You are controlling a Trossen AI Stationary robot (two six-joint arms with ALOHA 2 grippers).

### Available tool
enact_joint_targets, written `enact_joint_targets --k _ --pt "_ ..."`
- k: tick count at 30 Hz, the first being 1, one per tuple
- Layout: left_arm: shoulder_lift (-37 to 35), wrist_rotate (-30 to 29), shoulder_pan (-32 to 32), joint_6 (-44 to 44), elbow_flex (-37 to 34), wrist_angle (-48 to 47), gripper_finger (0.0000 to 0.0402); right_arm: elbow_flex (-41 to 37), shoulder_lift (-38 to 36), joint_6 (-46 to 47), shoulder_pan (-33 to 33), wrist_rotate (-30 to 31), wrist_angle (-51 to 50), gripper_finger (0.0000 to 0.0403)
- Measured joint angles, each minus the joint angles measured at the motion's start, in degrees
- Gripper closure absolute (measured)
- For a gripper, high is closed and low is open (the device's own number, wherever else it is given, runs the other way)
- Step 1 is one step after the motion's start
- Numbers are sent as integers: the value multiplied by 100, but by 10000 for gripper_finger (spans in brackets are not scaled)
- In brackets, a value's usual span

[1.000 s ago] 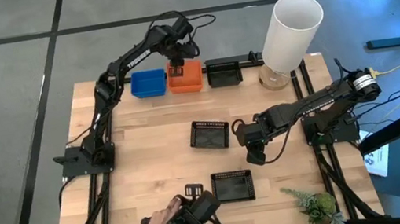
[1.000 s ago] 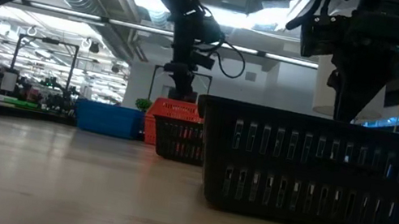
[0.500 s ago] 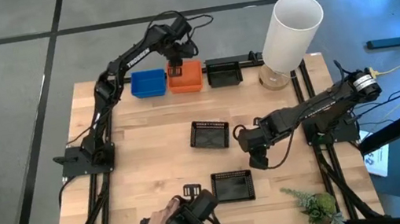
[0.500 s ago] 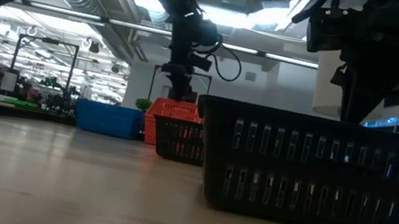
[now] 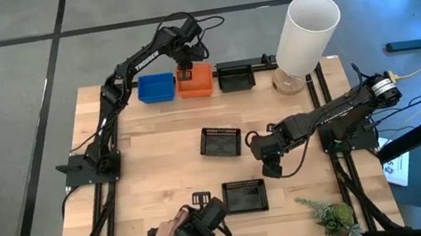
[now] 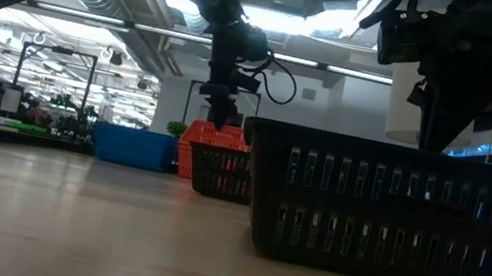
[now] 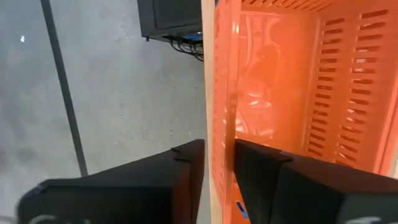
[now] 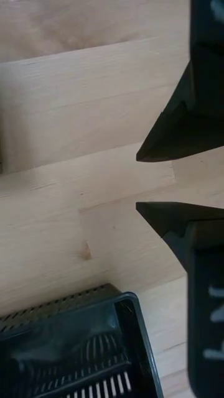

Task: Stack baskets by color
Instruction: Stack the bottom orange bin on the stacked orange bins

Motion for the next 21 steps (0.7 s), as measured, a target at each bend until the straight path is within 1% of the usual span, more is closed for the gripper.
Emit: enact_joint_targets --k 2,4,5,14,19,21 --pt "0 10 12 -18 0 -4 350 0 0 2 0 0 0 289" --pt "0 0 21 -21 0 8 382 0 0 7 0 0 0 289" --pt "0 2 24 -26 0 31 390 0 0 7 0 0 0 289" --pt "-17 -4 22 -20 30 -37 399 0 0 -2 0 2 -2 289" --pt "-22 -3 22 72 478 -287 400 0 0 -7 1 2 -2 289" --pt "-26 153 36 72 715 -484 400 0 0 -7 0 2 -1 289"
